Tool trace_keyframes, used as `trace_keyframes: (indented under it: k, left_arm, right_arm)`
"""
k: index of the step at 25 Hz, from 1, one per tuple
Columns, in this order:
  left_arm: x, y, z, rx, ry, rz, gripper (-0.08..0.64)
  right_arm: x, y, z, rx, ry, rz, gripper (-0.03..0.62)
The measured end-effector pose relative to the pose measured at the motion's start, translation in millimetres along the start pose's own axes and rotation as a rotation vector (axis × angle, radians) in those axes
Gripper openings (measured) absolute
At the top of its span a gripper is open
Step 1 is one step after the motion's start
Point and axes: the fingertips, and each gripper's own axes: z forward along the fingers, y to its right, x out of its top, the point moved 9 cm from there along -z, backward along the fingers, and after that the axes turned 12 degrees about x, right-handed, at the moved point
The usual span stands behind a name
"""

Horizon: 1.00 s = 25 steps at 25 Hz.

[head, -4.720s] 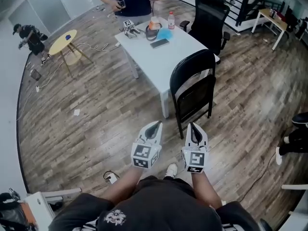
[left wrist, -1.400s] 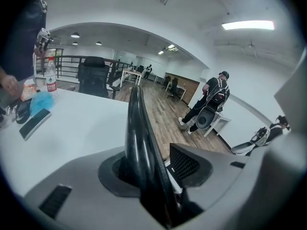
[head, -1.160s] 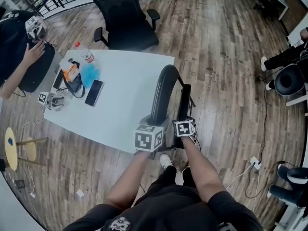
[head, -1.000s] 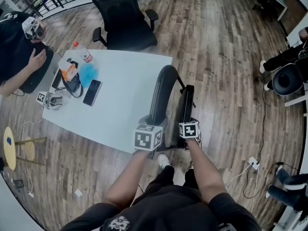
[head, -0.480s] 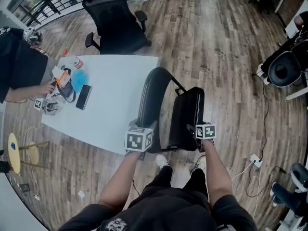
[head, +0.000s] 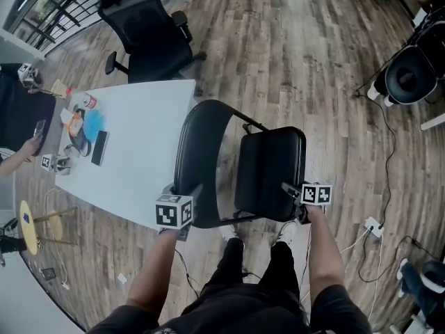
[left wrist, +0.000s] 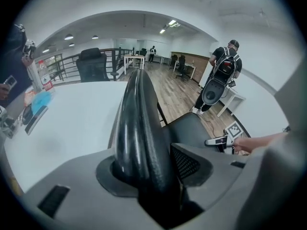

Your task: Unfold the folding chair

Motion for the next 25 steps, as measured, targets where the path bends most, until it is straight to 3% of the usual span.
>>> trace_keyframes:
  k: [7,14,25]
  left_arm:
    - [-1.9,47.5,18.9,0.052,0.003,0.019,0.198]
    - [-9.8,84.5,49.8,0.054,-0.013,-0.017,0.198]
    - [-31.8,136.7,92.4,0.073,-0.023,-0.015,0.207]
  right_arm:
    - [-18.2,99.2,-39.5,0.067,0.066,0.101,0.35]
    - [-25.6,194.7,-56.3,0.054,-0.018,0.118,0.349]
    - [-50.4,297.7,-70.4,0.091,-0.034,0.18,0.372]
